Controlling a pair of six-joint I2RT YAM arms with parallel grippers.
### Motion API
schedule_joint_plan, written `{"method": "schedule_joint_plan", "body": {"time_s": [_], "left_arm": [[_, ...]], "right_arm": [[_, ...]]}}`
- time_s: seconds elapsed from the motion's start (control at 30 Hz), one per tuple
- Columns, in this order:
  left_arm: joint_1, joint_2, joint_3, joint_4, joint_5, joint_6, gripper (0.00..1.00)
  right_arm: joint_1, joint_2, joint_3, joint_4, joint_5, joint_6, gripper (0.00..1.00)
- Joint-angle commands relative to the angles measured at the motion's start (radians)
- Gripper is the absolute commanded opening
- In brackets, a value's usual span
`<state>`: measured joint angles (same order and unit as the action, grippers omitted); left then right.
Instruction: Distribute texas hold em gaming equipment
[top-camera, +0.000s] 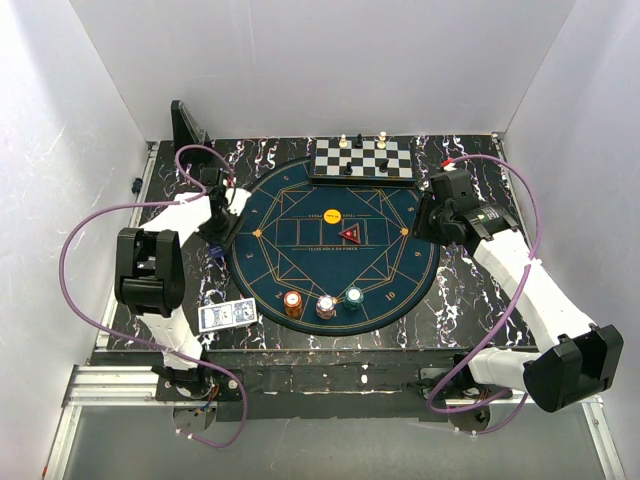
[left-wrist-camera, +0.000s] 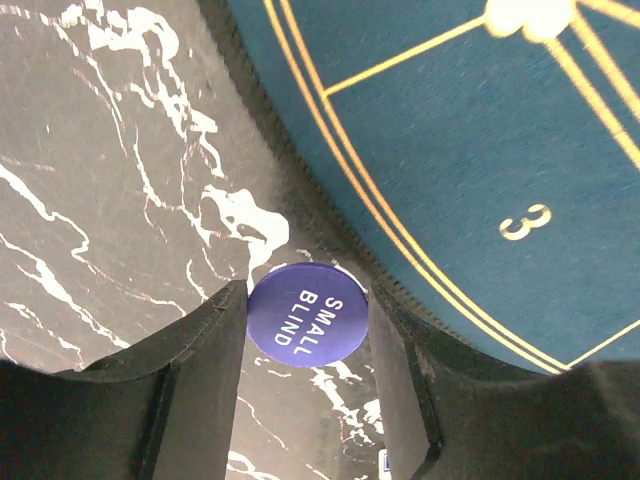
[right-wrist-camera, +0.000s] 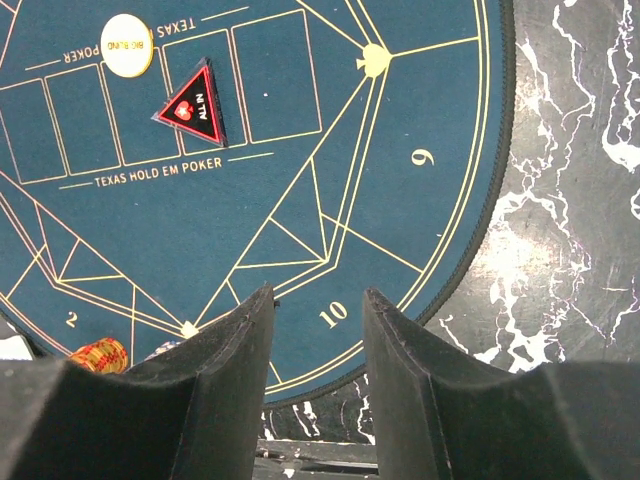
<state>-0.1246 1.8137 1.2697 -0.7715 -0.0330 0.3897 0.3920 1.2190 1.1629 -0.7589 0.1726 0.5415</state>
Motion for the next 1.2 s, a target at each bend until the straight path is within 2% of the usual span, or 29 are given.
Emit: {"method": "schedule_joint_plan", "body": {"time_s": [0.0,0.1,0.2,0.37,0.4,0.43,0.47,0.53,0.6,0.73,0.93,1.17], "left_arm": [[0.022,-0.063,-0.049,0.051,-0.038,0.043,0.21],[0.026,-0.07,-0.058,0.069,-0.042,0.043,0.22],[0.036,-0.062,-0.052,0.069,-0.044,0.04,0.29],[0.06,-0.053,-0.038,0.064,-0.025,0.037,0.55],[0.065,-0.051,-0.033,0.061,-0.022,0.037,0.62],[0.069,-0.054,-0.03,0.052,-0.015,0.034,0.74],[0.072,-0.059,-0.027,0.046,-0.007,0.034,0.81],[0.075,-0.074,-0.03,0.032,0.007,0.038,0.87],[0.08,-0.099,-0.032,0.012,0.025,0.038,0.98],[0.112,-0.131,0.051,-0.099,0.145,-0.003,0.98],[0.172,-0.123,0.226,-0.251,0.283,-0.049,0.98],[0.178,-0.16,0.237,-0.265,0.308,-0.068,0.98]], "right_arm": [[0.015,0.005,0.009,0.029,-0.01,0.002,0.48],[0.025,0.017,0.018,0.027,-0.005,-0.003,0.48],[0.042,0.037,0.04,0.02,0.001,-0.014,0.48],[0.077,0.129,0.099,0.024,0.002,-0.028,0.5],[0.085,0.16,0.119,0.026,-0.001,-0.031,0.52],[0.094,0.189,0.148,0.024,-0.005,-0.035,0.54],[0.103,0.226,0.176,0.024,-0.007,-0.04,0.56],[0.12,0.299,0.248,0.026,-0.008,-0.049,0.61],[0.134,0.379,0.326,0.033,-0.021,-0.058,0.65],[0.151,0.587,0.542,0.001,-0.033,-0.081,0.71],[0.169,0.945,0.955,-0.117,-0.039,-0.124,0.71],[0.179,1.091,1.052,-0.123,-0.062,-0.106,0.71]]}}
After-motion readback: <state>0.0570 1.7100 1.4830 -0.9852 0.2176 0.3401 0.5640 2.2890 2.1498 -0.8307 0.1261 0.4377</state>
